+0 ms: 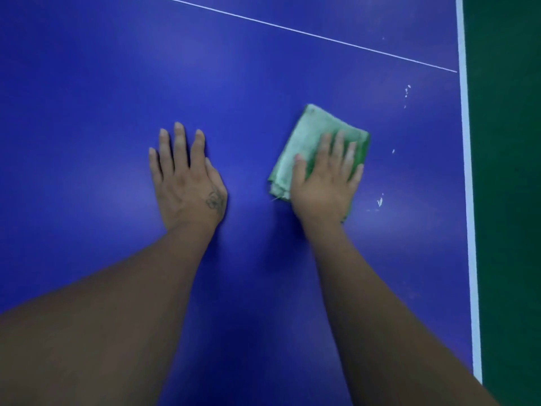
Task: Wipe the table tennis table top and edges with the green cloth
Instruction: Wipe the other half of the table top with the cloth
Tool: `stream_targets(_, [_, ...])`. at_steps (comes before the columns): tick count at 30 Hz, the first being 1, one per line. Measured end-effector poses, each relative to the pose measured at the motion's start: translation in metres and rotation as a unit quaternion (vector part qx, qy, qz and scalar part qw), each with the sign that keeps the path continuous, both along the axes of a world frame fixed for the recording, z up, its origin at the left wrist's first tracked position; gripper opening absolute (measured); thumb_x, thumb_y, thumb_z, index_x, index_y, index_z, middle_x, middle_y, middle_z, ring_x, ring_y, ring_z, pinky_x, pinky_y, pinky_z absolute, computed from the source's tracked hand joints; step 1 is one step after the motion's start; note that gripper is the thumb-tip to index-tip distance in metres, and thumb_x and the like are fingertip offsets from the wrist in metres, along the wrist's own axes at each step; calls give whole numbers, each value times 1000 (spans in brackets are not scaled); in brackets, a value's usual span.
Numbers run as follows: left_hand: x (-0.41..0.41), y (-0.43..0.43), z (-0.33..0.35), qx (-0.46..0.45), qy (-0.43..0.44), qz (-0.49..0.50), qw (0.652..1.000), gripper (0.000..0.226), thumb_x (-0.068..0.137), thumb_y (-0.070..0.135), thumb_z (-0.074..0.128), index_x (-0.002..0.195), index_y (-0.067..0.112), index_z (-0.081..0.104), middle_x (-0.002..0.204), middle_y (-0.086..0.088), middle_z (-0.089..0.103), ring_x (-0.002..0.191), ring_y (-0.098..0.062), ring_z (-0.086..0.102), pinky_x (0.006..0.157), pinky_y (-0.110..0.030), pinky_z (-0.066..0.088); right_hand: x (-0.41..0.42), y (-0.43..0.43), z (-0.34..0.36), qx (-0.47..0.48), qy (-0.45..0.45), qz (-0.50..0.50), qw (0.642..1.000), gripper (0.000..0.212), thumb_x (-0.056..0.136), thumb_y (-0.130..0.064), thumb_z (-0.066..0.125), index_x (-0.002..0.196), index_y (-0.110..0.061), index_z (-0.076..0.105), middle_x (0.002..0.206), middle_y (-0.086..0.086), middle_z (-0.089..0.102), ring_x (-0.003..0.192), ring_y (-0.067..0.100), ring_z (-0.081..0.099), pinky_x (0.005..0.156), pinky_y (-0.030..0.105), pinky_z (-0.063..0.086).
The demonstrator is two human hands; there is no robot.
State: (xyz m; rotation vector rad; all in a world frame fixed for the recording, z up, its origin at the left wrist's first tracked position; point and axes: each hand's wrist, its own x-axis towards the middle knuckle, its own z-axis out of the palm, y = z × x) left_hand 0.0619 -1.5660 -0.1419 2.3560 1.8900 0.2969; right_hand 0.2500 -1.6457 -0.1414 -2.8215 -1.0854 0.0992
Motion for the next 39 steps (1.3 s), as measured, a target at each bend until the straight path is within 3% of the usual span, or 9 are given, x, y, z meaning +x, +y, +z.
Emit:
stream_targets(4, [-1, -2, 5, -2, -2, -5, 1000, 58, 111, 33, 31, 167, 20, 38, 179, -9, 24, 166, -33, 16, 135, -52, 9, -60, -52, 0, 35, 11, 120, 992, 75, 109, -63, 35, 173, -25, 25, 182, -2, 15, 169, 23, 8, 136, 53, 5])
stream_targets(7, [-2, -4, 8, -12, -4, -19, 1000, 59, 111, 32, 29, 168, 18, 36, 179, -9, 22, 167, -34, 13, 136, -52, 7, -59, -115, -3, 48, 33, 151, 987, 72, 109, -69, 33, 170, -32, 29, 181, -11, 17, 169, 15, 6, 136, 51, 9])
stream_targets(12, [-7, -7, 4, -24, -9, -50, 998, 58, 114, 31, 27, 169, 14, 32, 180, -9, 20, 168, -31, 11, 136, -50, 7, 4, -143, 1, 44, 41, 107, 992, 70, 107, -68, 38, 167, -31, 38, 179, -10, 25, 168, 16, 13, 136, 51, 11])
stream_targets(15, [-15, -25, 4, -25, -8, -55, 998, 59, 115, 35, 25, 171, 16, 26, 181, -9, 16, 168, -31, 9, 136, -51, 7, 30, -124, 3, 30, 28, 55, 998, 70, 107, -63, 38, 168, -30, 34, 180, -9, 21, 168, 17, 11, 136, 51, 7])
stream_targets(20, [-35, -149, 1, -17, -18, -29, 999, 56, 117, 37, 30, 171, 22, 31, 180, -7, 19, 168, -30, 12, 135, -53, 11, -6, -96, 1, 26, 24, 1, 999, 73, 109, -60, 31, 173, -25, 25, 182, -1, 14, 169, 25, 6, 135, 57, 4])
stream_targets(26, [-34, -168, -2, 4, -25, 3, 1000, 51, 114, 29, 37, 164, 26, 45, 177, -5, 31, 165, -32, 22, 134, -53, 16, -74, -160, -8, 53, -11, 170, 984, 71, 111, -61, 38, 170, -23, 34, 180, 2, 22, 168, 25, 15, 135, 55, 13])
stream_targets(32, [-25, -171, 1, 0, -10, 11, 1000, 52, 114, 34, 35, 164, 23, 43, 178, -5, 27, 166, -31, 18, 135, -52, 12, -11, -238, -3, 39, 33, 338, 940, 71, 107, -65, 48, 167, -29, 40, 180, -4, 23, 168, 21, 17, 133, 56, 21])
stream_targets(37, [-23, -173, 4, -13, -8, 14, 1000, 52, 114, 34, 36, 165, 23, 40, 179, -5, 24, 167, -30, 13, 136, -52, 9, 53, -224, 3, 23, 48, 339, 939, 83, 103, -65, 50, 172, -24, 27, 182, -3, 16, 167, 14, 16, 136, 48, 14])
stream_targets(39, [-22, -173, 7, -14, -11, 11, 1000, 53, 114, 34, 35, 165, 23, 41, 179, -5, 25, 167, -29, 13, 136, -51, 8, 49, -214, 1, 30, 41, 312, 949, 77, 107, -62, 45, 171, -23, 30, 181, -3, 21, 167, 16, 20, 134, 50, 16])
